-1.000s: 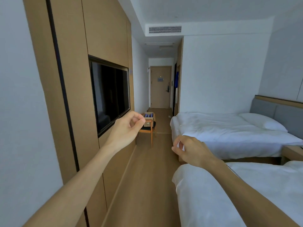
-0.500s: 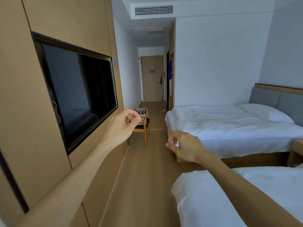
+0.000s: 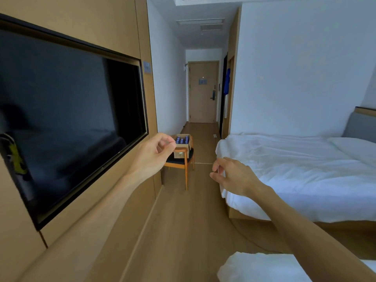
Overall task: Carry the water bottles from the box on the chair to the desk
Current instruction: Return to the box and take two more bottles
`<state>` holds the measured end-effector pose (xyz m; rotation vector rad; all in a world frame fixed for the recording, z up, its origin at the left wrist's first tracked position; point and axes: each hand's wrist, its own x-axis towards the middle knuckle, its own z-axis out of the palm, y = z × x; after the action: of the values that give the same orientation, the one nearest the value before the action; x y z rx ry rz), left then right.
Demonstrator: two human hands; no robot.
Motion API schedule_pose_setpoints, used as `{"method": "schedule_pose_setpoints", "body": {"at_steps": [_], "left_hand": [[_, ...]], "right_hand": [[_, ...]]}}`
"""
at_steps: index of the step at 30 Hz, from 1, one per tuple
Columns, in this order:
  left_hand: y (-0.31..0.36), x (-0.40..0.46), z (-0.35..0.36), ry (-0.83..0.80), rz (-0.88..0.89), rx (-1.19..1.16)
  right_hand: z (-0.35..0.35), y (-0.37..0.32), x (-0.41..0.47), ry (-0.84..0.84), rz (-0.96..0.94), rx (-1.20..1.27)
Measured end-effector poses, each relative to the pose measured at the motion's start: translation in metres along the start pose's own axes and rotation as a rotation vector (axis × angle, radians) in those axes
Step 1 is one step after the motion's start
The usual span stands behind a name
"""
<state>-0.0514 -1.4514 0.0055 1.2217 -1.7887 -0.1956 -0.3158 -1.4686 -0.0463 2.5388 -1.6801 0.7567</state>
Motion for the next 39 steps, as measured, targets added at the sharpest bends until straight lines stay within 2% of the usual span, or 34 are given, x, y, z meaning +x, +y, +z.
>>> {"method": "schedule_pose_setpoints", "body": {"at_steps": [14, 25, 39], "left_hand": [[-0.177, 0.254, 0.116, -0.013, 0.007, -0.076], [-0.279, 0.426, 0.227, -0.086, 0.016, -0.086], [-0.389, 0.649, 0.385, -0.083, -0.106, -0.054]], "right_hand": [[0.088, 0.134, 0.271, 0.009, 0.055, -0.048], [0.150, 0.249, 0.447, 0.001, 0.108, -0.041], [0.219, 0.437, 0.692, -0.040, 0.073, 0.035]]}}
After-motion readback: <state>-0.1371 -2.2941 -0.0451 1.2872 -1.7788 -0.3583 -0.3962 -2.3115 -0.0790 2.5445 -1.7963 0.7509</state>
